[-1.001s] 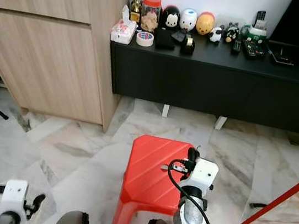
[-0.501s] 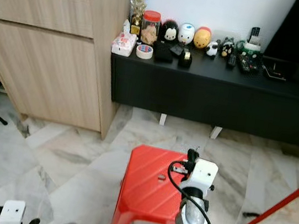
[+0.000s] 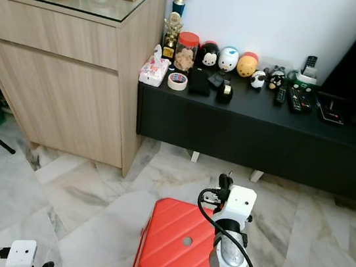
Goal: Hang keys on a hook
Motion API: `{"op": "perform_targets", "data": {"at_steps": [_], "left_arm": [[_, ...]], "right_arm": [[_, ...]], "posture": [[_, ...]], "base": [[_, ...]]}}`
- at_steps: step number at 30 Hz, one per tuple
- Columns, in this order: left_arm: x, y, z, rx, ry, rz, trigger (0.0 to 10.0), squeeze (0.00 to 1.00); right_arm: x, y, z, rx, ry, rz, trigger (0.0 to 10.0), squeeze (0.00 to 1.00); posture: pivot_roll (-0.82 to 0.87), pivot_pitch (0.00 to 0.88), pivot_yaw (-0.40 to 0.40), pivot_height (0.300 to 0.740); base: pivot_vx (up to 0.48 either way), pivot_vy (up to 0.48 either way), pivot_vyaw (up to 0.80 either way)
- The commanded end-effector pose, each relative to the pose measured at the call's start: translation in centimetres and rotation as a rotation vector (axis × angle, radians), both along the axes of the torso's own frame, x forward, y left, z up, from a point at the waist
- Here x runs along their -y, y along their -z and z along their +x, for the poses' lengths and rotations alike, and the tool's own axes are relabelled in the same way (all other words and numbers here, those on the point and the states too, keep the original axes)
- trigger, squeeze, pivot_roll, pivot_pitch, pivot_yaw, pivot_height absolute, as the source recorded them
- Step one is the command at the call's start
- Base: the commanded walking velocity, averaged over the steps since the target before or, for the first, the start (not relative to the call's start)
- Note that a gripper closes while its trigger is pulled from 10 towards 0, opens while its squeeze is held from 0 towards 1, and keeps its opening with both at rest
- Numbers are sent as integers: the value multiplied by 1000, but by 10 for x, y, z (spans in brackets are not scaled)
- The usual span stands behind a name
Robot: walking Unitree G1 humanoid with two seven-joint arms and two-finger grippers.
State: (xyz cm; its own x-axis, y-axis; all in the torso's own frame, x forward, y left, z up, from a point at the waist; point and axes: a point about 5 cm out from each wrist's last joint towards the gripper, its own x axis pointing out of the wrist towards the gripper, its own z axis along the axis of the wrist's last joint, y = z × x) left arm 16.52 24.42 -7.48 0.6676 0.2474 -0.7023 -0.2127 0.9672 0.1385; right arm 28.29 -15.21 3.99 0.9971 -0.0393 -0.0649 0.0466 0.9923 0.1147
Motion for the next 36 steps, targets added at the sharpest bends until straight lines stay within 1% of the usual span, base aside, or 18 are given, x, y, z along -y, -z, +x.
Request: {"op": "perform_targets", "data": {"at_steps": [1, 11, 16, 24, 36], "left_arm": [[3, 6, -9, -38, -17, -20, 10000, 0], [2, 3, -3, -15, -20, -16, 10000, 0], [2, 3, -4, -18, -23, -17, 10000, 0], [7, 5, -5, -20, -24, -29, 10000, 0], [8, 5, -6, -24, -20, -31, 10000, 0]], "right_arm": [[1, 2, 0, -16, -4, -6, 10000, 0], [3, -1, 3, -22, 5, -10, 10000, 0], [3, -3, 4, -18, 11, -7, 10000, 0], [4, -3, 4, -25, 17, -4, 10000, 0], [2, 0, 2, -43, 19, 0, 10000, 0]], "posture": [[58, 0, -114, 740], [41, 0, -125, 740], [36, 0, -124, 740], [35, 0, -126, 740], [34, 0, -122, 740]], "base": [[0, 0, 0], [0, 0, 0], [0, 0, 0], [0, 0, 0], [-262, 0, 0]]}}
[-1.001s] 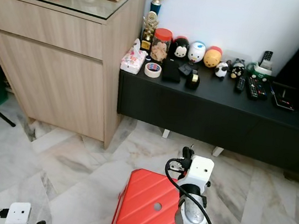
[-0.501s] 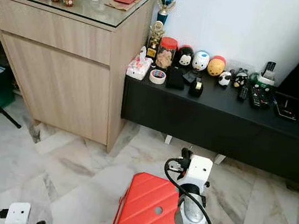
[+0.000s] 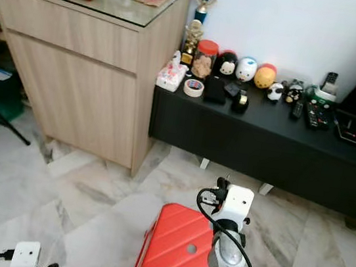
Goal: Hang keys on a hook
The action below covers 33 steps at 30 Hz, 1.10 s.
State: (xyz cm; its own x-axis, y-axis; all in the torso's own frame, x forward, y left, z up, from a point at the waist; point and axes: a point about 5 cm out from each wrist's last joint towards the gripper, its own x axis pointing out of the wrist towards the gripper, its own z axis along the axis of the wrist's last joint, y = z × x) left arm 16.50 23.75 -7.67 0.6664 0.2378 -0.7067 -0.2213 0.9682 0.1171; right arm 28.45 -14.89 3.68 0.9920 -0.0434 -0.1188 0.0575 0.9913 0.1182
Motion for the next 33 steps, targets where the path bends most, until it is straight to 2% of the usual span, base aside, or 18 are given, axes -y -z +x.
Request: {"op": "perform_targets", "data": {"at_steps": [1, 33], "left_arm": [[1, 3, -6, -25, -11, -9, 10000, 0], [1, 5, -9, -38, -12, -11, 10000, 0]], "right_arm": [[5, -3, 0, 8, 14, -7, 10000, 0], [1, 0, -2, -10, 7, -8, 10000, 0]], "posture": [[41, 0, -123, 740], [46, 0, -123, 740]], "base": [[-274, 0, 0], [-275, 0, 0]]}}
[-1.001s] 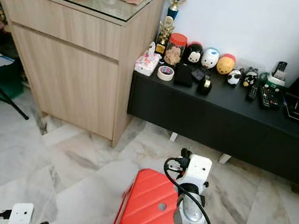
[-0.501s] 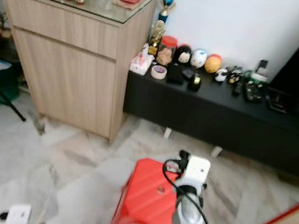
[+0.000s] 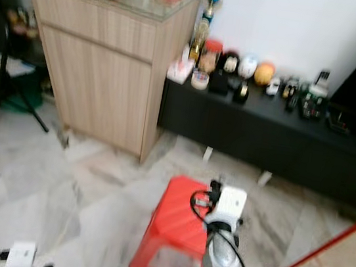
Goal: Hang keys on a hook
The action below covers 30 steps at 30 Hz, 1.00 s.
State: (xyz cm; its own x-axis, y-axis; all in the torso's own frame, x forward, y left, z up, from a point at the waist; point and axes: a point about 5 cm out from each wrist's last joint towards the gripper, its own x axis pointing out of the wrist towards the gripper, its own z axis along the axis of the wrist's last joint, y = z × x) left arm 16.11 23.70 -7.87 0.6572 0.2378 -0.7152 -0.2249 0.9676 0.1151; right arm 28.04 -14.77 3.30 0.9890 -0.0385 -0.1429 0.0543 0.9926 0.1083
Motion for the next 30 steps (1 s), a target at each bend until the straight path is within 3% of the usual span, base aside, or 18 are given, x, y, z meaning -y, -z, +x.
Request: {"op": "perform_targets", "data": {"at_steps": [1, 17, 30], "left_arm": [[0, 3, -5, -27, -7, -6, 10000, 0], [1, 3, -6, -27, -8, -5, 10000, 0], [3, 4, -6, -30, 22, 3, 10000, 0]], "right_arm": [[2, -4, 2, 15, 12, 1, 10000, 0], [2, -4, 1, 12, 8, -3, 10000, 0], [0, -4, 2, 9, 7, -2, 10000, 0]], "posture": [[46, 0, -123, 740], [45, 0, -125, 740], [47, 0, -123, 740]], "base": [[-277, 0, 0], [-270, 0, 0], [0, -25, 0]]}}
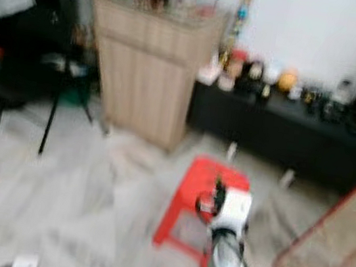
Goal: Hang keys on a hook
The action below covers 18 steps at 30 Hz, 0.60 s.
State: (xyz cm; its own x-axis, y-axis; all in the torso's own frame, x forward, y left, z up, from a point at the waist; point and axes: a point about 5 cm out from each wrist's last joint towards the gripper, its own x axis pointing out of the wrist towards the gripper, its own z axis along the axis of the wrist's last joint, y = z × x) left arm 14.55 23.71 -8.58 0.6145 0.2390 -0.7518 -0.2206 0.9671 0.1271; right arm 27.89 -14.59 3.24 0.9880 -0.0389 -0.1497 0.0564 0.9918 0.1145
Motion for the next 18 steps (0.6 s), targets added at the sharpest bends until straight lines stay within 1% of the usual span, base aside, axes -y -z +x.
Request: {"op": "perform_targets", "data": {"at_steps": [1, 10, 18], "left_arm": [[3, -4, 10, 26, 27, 4, 10000, 0], [3, -4, 11, 28, 34, 6, 10000, 0], [6, -3, 11, 26, 39, 2, 10000, 0]], "right_arm": [[2, -4, 4, 15, 5, -8, 10000, 0], [1, -4, 4, 14, 7, -6, 10000, 0], [3, -3, 3, 12, 21, -6, 10000, 0]], "posture": [[47, 0, -123, 740], [48, 0, -121, 740], [47, 0, -121, 740]], "base": [[0, -382, 0], [0, -403, 0], [0, -428, 0]]}}
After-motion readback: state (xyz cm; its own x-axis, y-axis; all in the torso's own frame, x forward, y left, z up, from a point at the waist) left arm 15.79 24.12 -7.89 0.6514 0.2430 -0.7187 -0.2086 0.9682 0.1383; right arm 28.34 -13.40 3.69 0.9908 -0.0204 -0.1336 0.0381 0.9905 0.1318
